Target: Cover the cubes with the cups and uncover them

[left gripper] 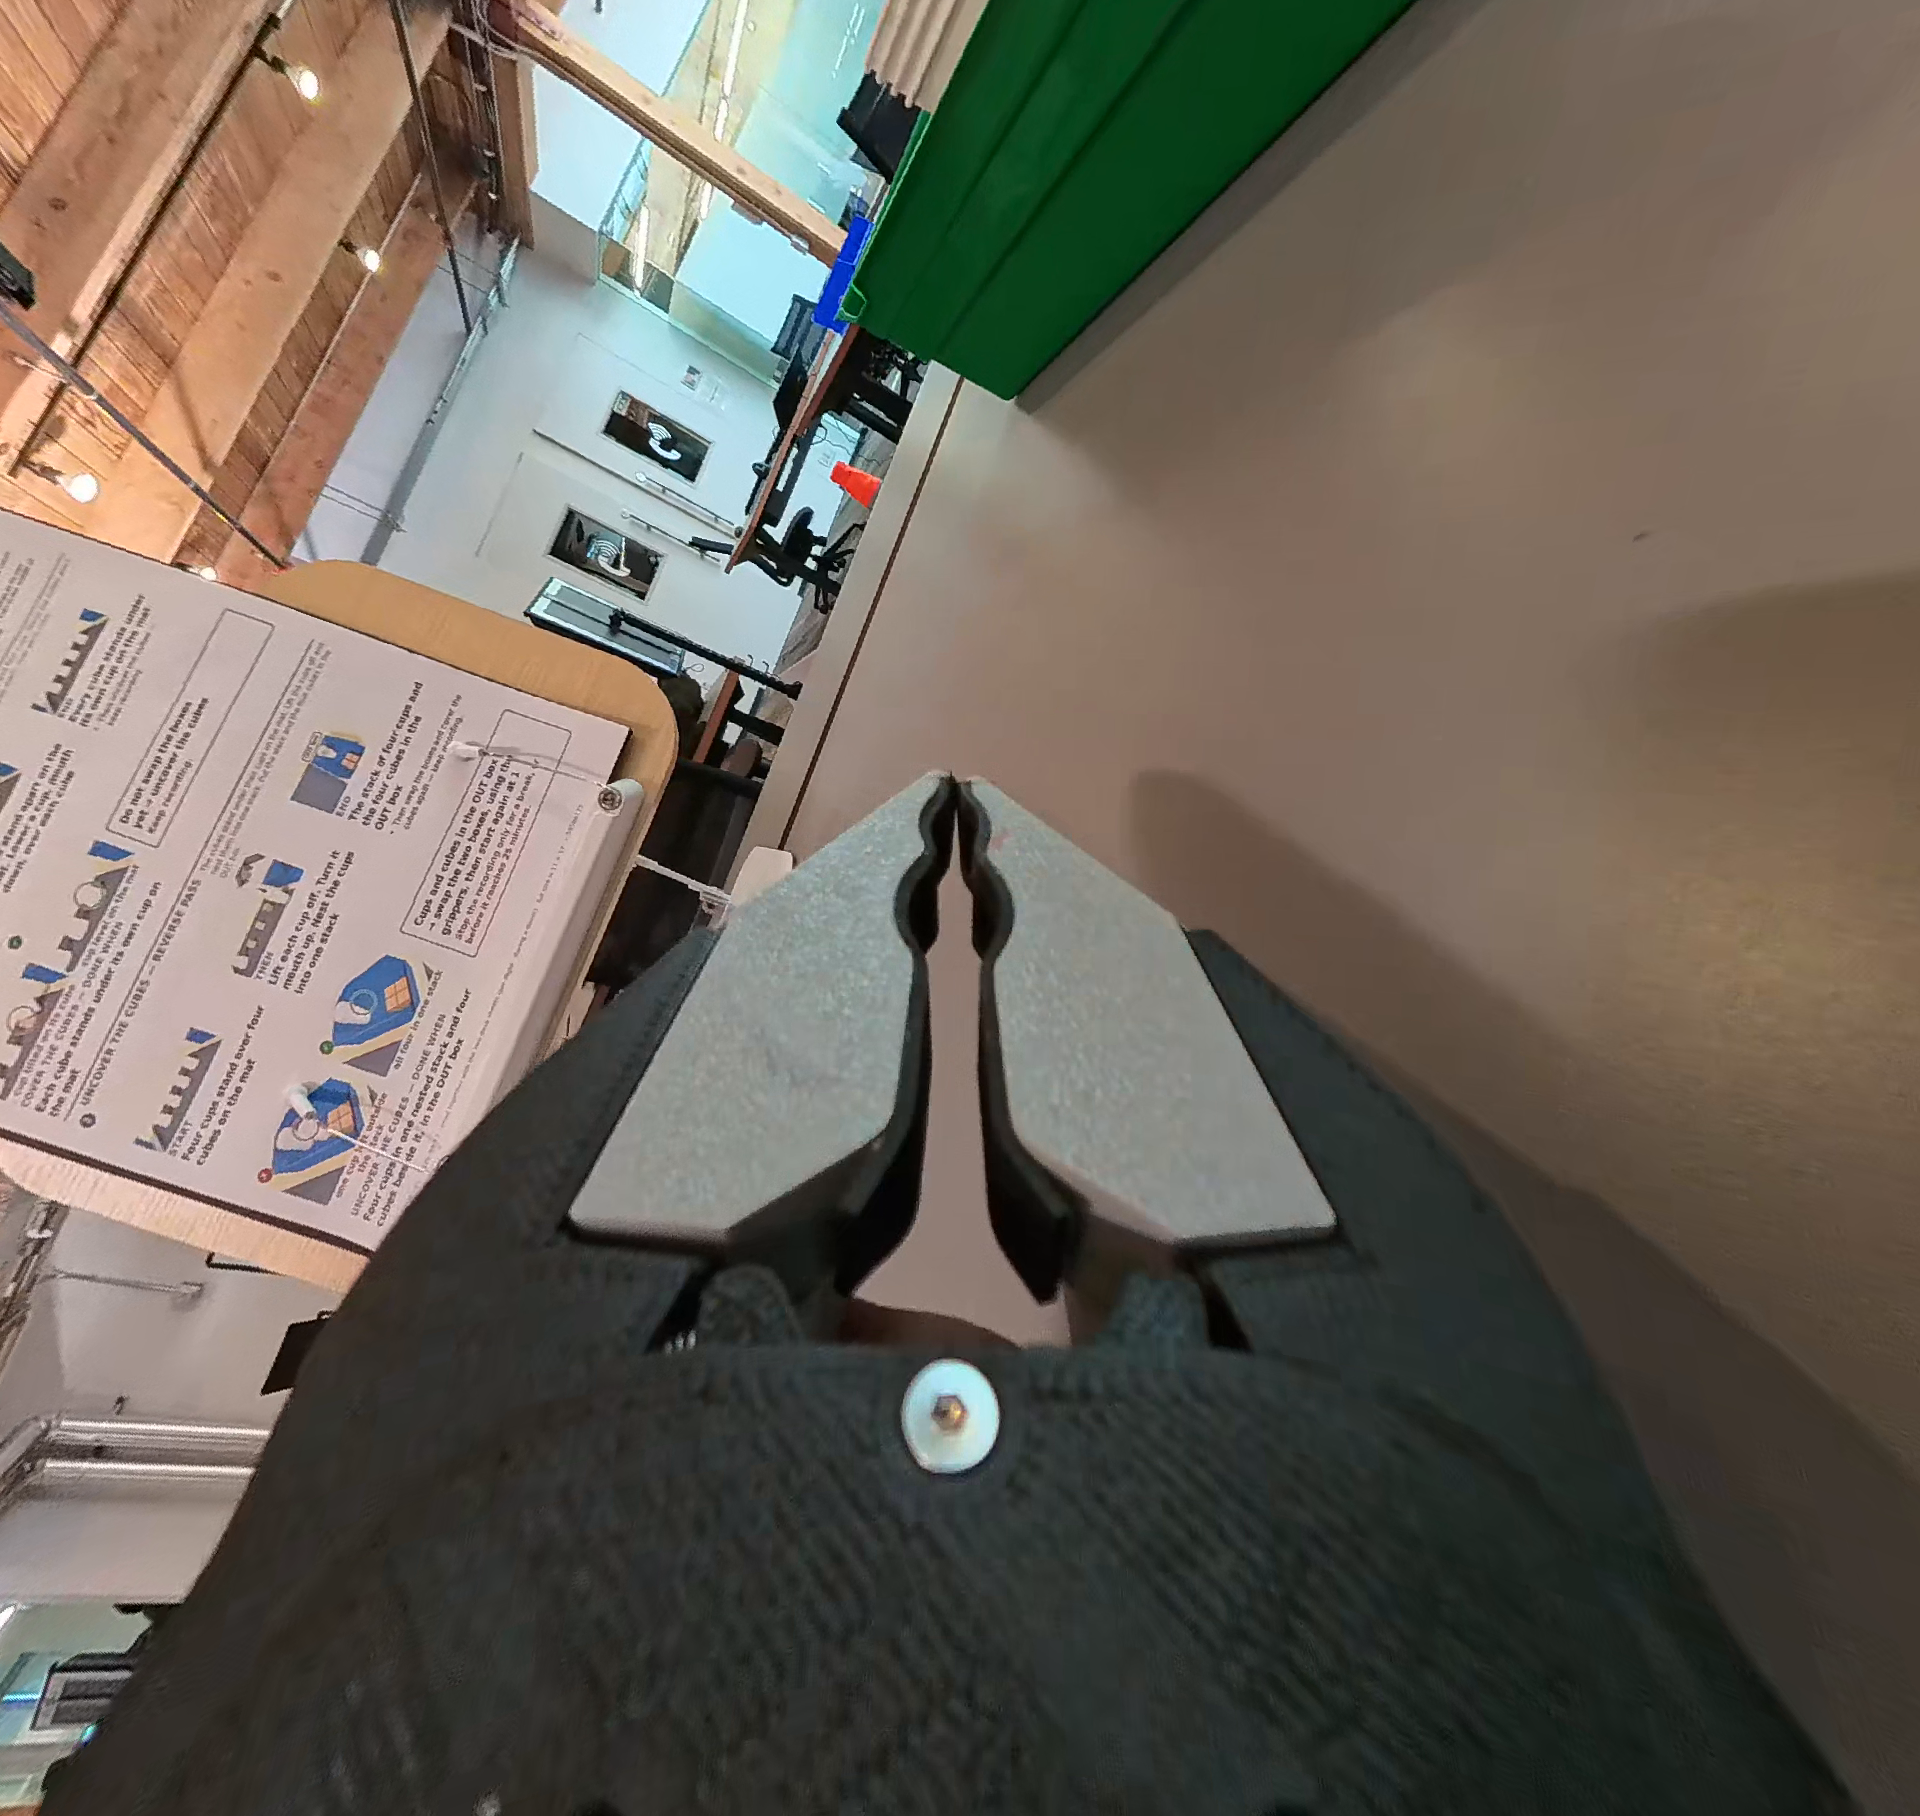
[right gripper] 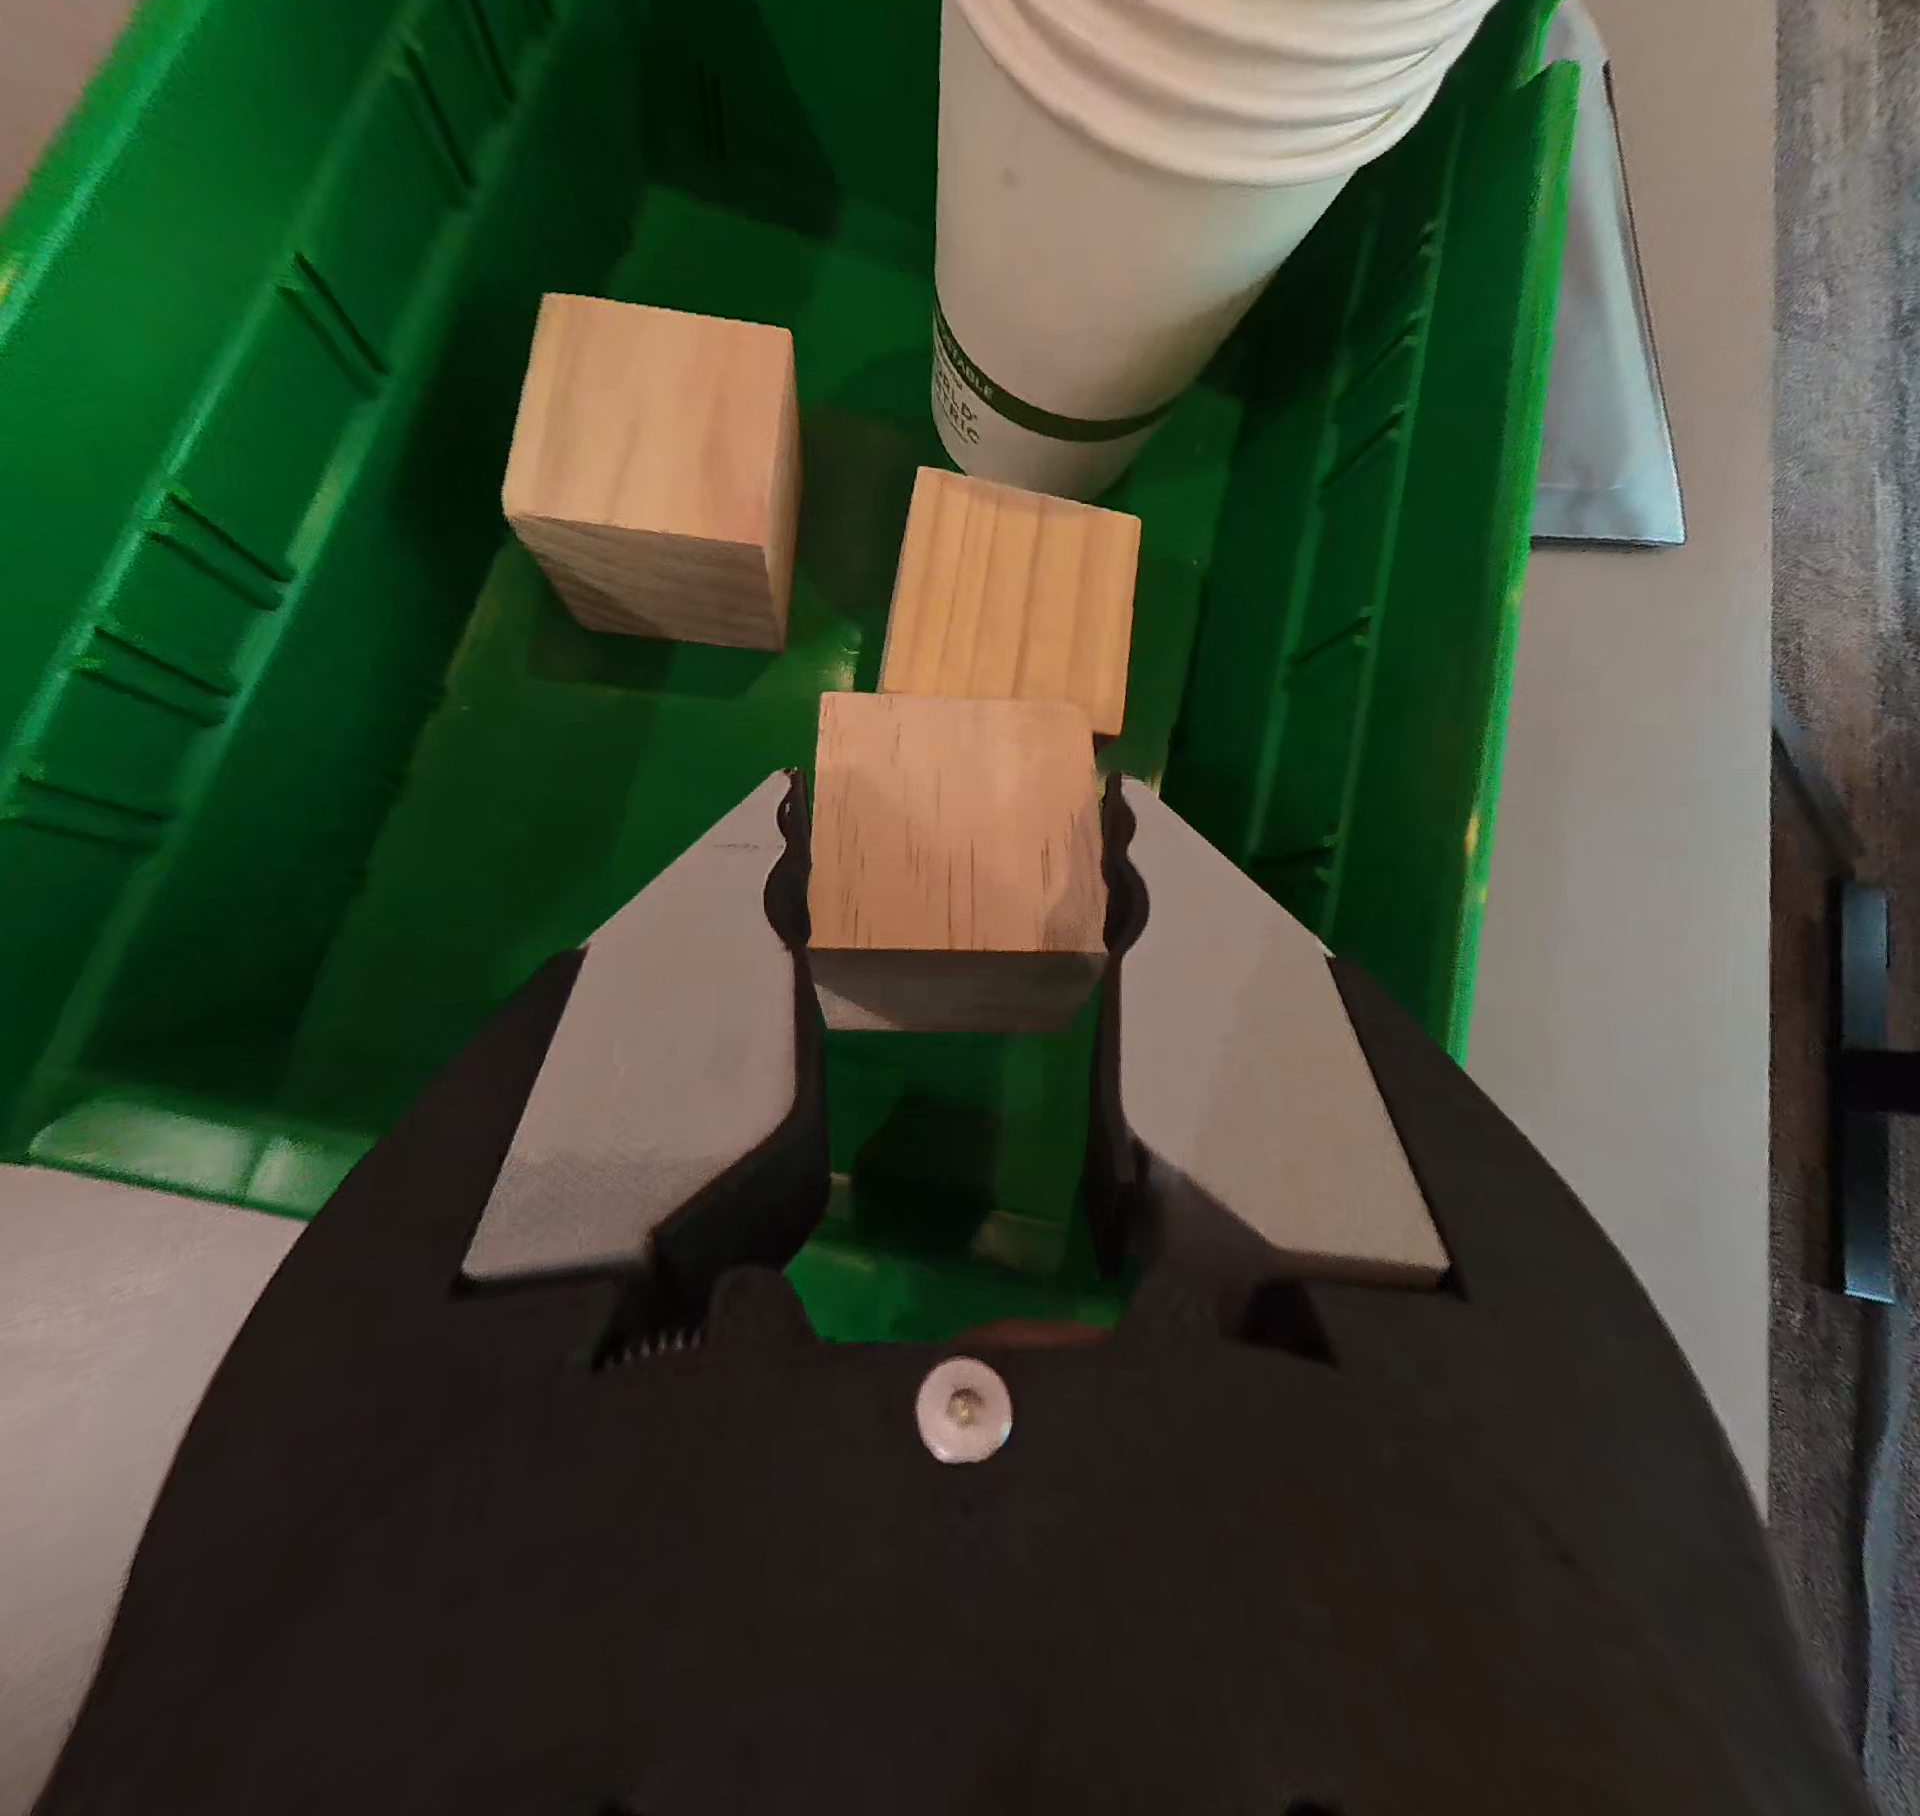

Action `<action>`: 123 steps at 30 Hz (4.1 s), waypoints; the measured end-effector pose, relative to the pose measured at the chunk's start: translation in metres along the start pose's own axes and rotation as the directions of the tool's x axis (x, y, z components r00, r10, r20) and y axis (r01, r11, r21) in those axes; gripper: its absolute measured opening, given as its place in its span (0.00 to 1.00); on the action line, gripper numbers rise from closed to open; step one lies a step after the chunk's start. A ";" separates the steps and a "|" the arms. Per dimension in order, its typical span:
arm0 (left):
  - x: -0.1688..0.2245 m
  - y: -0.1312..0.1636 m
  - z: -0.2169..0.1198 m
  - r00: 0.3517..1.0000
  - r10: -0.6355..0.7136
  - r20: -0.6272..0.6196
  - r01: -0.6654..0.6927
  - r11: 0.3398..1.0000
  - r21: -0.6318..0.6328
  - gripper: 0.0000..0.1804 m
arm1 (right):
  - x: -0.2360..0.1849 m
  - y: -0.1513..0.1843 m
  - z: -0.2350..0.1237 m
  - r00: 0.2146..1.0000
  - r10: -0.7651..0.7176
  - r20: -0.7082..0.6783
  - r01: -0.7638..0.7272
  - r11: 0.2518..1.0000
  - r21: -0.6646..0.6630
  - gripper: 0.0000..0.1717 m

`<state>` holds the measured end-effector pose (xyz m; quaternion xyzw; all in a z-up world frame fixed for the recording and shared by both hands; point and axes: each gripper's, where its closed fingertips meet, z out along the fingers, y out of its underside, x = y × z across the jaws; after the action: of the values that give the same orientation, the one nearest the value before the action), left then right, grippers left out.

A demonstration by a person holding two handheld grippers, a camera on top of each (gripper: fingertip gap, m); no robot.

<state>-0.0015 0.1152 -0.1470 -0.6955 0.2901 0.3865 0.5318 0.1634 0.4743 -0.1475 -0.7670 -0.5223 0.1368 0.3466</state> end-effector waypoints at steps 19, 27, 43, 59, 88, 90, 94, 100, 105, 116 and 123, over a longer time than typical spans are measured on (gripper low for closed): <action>-0.008 0.007 0.002 0.997 -0.073 0.016 0.074 0.997 -0.015 0.00 | -0.179 -0.103 -0.117 0.910 -0.274 0.311 0.101 0.874 0.474 0.34; -0.008 0.020 0.004 0.995 -0.096 0.016 0.097 0.993 -0.065 0.00 | -0.276 -0.111 -0.084 0.887 -0.408 0.215 0.256 0.823 0.508 0.28; -0.025 0.027 0.004 0.976 -0.197 0.091 0.206 0.974 -0.094 0.07 | -0.239 -0.074 -0.106 0.850 -0.366 0.378 0.094 0.813 0.574 0.34; -0.078 0.168 -0.089 0.472 -0.609 0.638 0.880 0.371 -0.297 0.63 | -0.317 -0.074 -0.013 0.807 -0.539 0.242 0.312 0.736 0.600 0.31; -0.012 -0.030 -0.029 0.966 -0.234 -0.105 0.249 0.955 0.160 0.33 | -0.399 -0.042 -0.086 -0.024 -0.119 0.993 -0.119 0.986 0.115 0.43; -0.009 -0.037 -0.033 0.958 -0.254 -0.136 0.277 0.942 0.191 0.33 | -0.404 -0.034 -0.099 -0.131 -0.090 0.987 -0.084 0.993 0.079 0.39; 0.002 -0.035 -0.029 0.964 -0.222 -0.144 0.246 0.954 0.171 0.33 | -0.409 -0.026 -0.102 -0.118 -0.164 0.979 -0.033 0.986 0.161 0.33; 0.005 -0.022 -0.024 0.974 -0.206 -0.090 0.216 0.970 0.114 0.38 | -0.401 -0.026 -0.090 0.126 -0.313 0.941 -0.024 0.948 0.318 0.33; -0.021 -0.013 -0.036 0.964 -0.266 0.016 0.260 0.950 0.172 0.27 | -0.357 -0.041 -0.113 0.393 -0.403 0.826 -0.055 0.887 0.459 0.33; -0.025 0.000 -0.034 0.958 -0.286 0.025 0.282 0.953 0.109 0.17 | -0.081 -0.091 -0.102 0.967 -0.151 0.206 0.072 0.935 0.346 0.33; -0.020 0.004 -0.030 0.975 -0.219 0.044 0.215 0.974 0.076 0.16 | -0.068 -0.005 0.005 0.986 -0.112 0.123 0.128 0.983 -0.128 0.33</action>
<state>-0.0081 0.0851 -0.1279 -0.6936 0.2118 0.3335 0.6024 0.1282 0.4168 -0.1582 -0.7467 -0.5949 0.1238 0.2706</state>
